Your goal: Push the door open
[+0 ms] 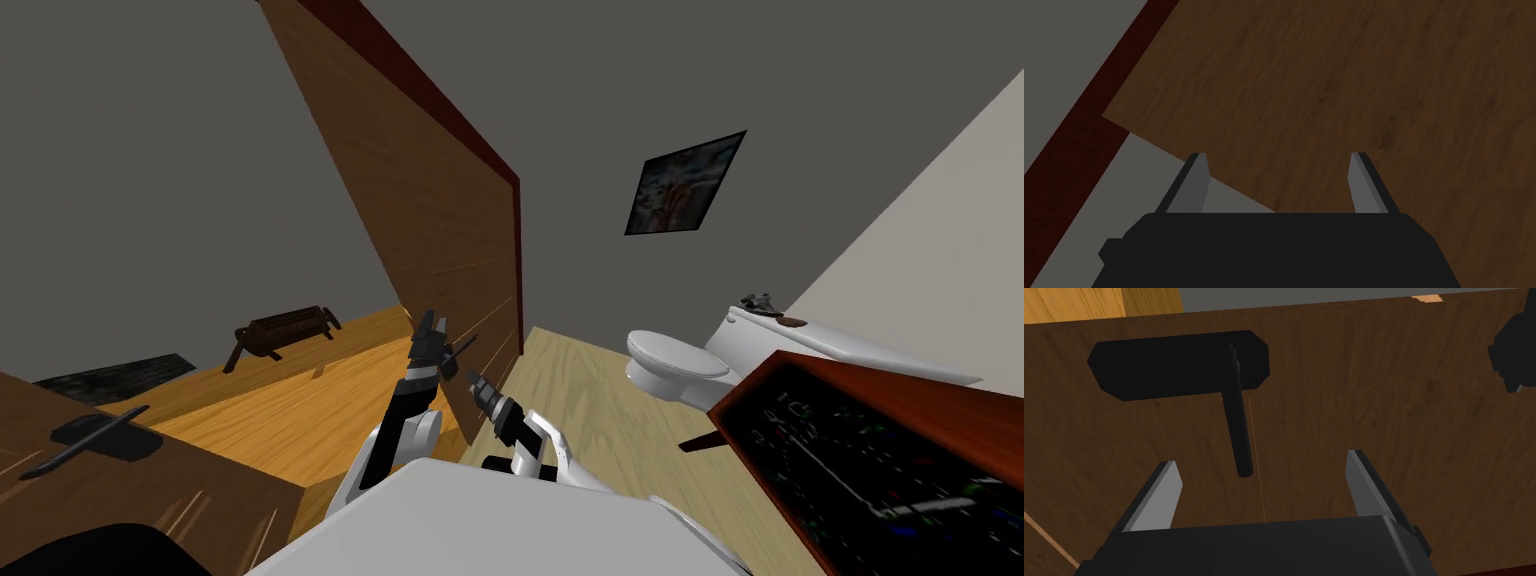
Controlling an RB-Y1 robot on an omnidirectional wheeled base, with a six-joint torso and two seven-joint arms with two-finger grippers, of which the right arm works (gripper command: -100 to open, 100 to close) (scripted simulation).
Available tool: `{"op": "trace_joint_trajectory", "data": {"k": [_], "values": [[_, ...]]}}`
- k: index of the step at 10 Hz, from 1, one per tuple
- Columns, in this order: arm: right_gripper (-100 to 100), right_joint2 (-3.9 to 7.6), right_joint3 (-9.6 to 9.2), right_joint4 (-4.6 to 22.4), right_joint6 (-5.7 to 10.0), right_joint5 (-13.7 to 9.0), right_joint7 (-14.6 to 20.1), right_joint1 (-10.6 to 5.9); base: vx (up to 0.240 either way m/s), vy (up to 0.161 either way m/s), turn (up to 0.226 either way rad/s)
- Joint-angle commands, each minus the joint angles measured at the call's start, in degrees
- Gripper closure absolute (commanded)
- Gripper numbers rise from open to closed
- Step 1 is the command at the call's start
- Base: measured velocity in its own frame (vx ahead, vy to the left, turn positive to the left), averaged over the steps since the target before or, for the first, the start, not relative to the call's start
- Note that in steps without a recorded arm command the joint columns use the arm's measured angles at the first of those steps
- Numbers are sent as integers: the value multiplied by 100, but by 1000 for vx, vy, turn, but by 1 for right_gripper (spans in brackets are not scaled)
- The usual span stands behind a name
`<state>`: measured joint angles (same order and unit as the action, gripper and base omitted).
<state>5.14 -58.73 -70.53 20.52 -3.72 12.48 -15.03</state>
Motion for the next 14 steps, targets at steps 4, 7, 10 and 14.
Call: {"op": "trace_joint_trajectory", "data": {"k": [4,7,10,14], "values": [[-100,-10,-374,287,-80,-39,120,-270,200,-6,-17],[-100,-23,-296,339,-56,-33,101,-245,83,77,25],[-100,-75,-245,419,-47,-27,82,-233,92,186,31],[-100,-192,-177,525,-35,-19,56,-218,80,152,31]]}}
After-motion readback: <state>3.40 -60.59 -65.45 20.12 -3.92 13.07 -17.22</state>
